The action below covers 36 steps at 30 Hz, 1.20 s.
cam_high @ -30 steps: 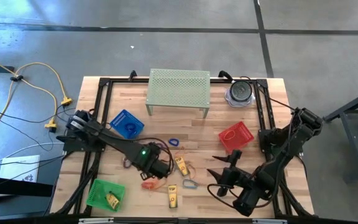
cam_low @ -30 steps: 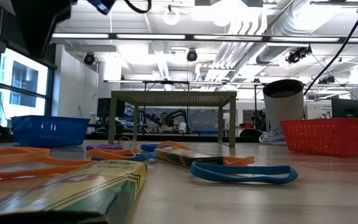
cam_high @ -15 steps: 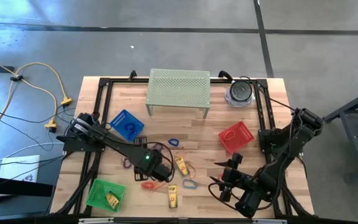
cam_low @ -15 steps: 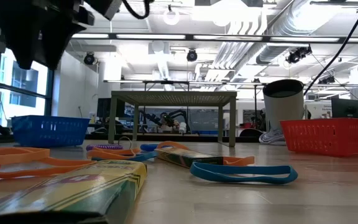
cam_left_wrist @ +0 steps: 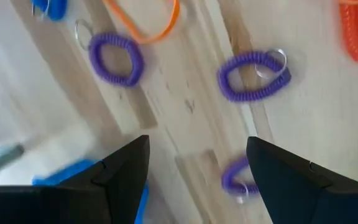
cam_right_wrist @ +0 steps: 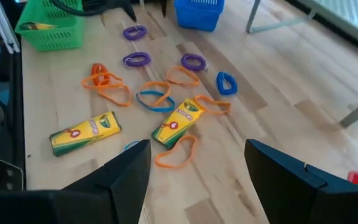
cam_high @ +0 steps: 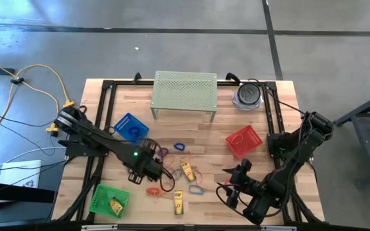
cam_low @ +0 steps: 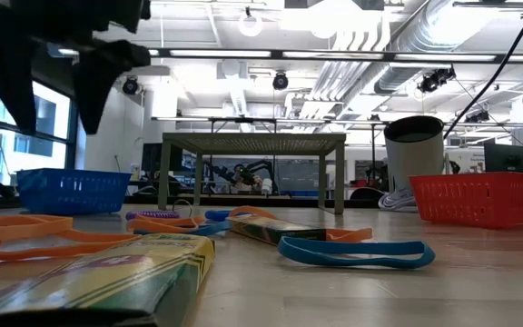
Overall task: Pick & Place Office Desk Supplies
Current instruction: Put the purple spring keychain into the blue bin
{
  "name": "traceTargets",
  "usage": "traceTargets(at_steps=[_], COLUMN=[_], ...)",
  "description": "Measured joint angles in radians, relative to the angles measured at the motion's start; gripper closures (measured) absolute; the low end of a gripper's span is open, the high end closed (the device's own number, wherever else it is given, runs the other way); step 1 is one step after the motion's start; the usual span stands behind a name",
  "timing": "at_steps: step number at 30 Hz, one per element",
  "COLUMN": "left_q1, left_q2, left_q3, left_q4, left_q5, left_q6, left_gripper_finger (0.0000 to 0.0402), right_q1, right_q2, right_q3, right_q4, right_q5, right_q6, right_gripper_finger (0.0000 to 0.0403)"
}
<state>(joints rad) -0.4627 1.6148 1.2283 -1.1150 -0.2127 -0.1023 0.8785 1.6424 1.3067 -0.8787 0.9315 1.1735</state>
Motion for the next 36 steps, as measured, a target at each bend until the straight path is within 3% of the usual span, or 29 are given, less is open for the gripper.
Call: traceTargets(at_steps=[5, 15, 27, 36], left_q1=[0.05, 0.202, 0.257, 0.257], left_q2=[-0.07, -0.062, -0.062, -0.062], left_q3=[-0.139, -0.29, -0.33, -0.33], left_q4=[0.212, 0.571, 0.616, 0.626], left_q5=[-0.006, 0.062, 0.166, 0.177], left_q6=[0.057, 0.204, 0.176, 0.007], left_gripper_finger=[0.014, 0.014, 0.014, 0.014], right_q1=[0.013, 0.025, 0.023, 0.022], right_q2=[0.0, 0.016, 0.051, 0.051], right_q3=[0.0, 0.001, 0.001, 0.001], right_q4=[0.022, 0.063, 0.083, 0.088], right_q5=[-0.033, 0.03, 0.03, 0.027], right_q6=[0.03, -0.036, -0.072, -0.111], right_gripper_finger=[0.0154, 0.0154, 0.0154, 0.0154])
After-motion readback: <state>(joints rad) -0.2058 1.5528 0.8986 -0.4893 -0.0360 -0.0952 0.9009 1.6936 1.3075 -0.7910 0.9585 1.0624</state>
